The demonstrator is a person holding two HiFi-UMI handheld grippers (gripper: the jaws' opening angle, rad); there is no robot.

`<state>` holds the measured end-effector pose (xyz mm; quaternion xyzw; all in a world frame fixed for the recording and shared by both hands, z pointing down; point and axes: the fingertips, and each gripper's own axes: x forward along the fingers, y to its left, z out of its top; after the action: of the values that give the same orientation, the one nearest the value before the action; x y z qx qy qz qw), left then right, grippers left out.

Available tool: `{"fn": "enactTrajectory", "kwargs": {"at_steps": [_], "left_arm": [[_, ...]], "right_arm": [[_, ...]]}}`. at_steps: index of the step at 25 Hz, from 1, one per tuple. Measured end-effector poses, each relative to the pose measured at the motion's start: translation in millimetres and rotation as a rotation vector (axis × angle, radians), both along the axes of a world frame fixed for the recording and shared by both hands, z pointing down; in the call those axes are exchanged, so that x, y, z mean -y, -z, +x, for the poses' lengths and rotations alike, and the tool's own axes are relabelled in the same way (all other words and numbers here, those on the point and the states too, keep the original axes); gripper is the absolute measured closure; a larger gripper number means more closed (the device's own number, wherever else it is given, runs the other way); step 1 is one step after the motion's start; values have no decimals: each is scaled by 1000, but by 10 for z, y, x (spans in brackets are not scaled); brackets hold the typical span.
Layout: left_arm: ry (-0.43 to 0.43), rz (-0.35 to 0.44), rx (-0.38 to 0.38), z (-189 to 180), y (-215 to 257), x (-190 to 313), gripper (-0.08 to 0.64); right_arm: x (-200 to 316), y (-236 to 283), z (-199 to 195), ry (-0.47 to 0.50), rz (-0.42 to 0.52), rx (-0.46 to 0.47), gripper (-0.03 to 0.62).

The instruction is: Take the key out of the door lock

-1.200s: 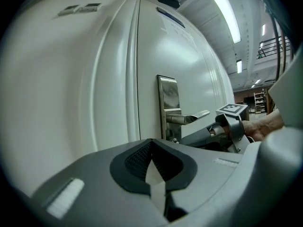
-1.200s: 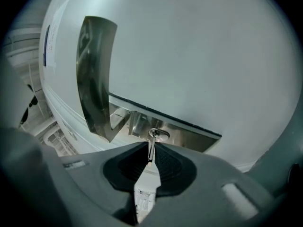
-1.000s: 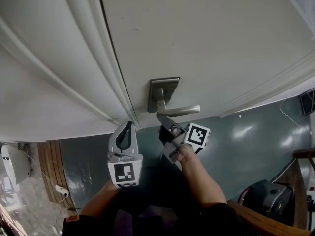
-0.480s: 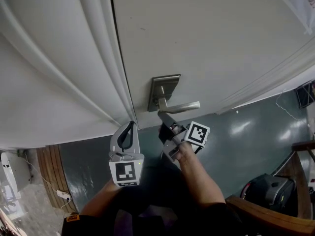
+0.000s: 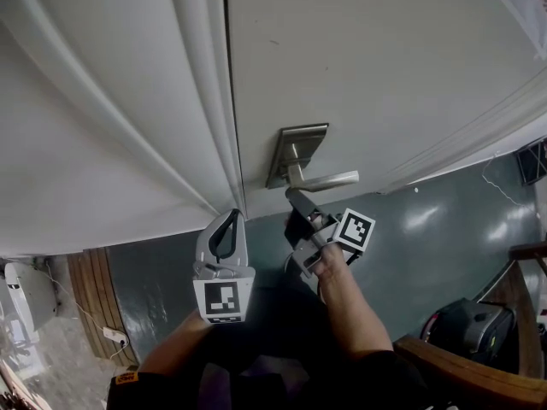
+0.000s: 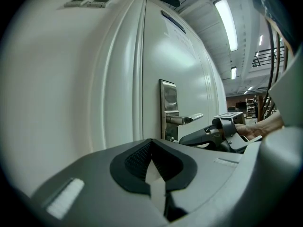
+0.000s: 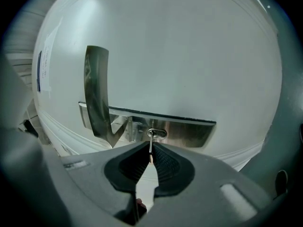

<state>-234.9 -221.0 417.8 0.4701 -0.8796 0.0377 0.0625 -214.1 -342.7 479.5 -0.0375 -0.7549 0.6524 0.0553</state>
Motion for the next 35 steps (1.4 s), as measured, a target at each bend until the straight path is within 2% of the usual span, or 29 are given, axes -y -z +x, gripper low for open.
{"fn": "enactTrajectory", "kwargs": {"at_steps": [6,12,14,25,35], "left_arm": [[2,3,-5,-27,37,-64,541],[-6,-12,-1,-2,-41,-69,541],[-21,-15,1,35,-33,-29,541],[-43,-22,17,97,27,6,541],[-42,-24,16,26,4,-44,541]], "right_arm": [[8,-17,5,-3,-44,27,577],[-3,-42,-6,0,-216,95,577],[-9,-44,-10,-7,-244,107,577],[-9,-54,25,-41,-235,85,578],[7,-4,-22,-52,-222,113,558]]}}
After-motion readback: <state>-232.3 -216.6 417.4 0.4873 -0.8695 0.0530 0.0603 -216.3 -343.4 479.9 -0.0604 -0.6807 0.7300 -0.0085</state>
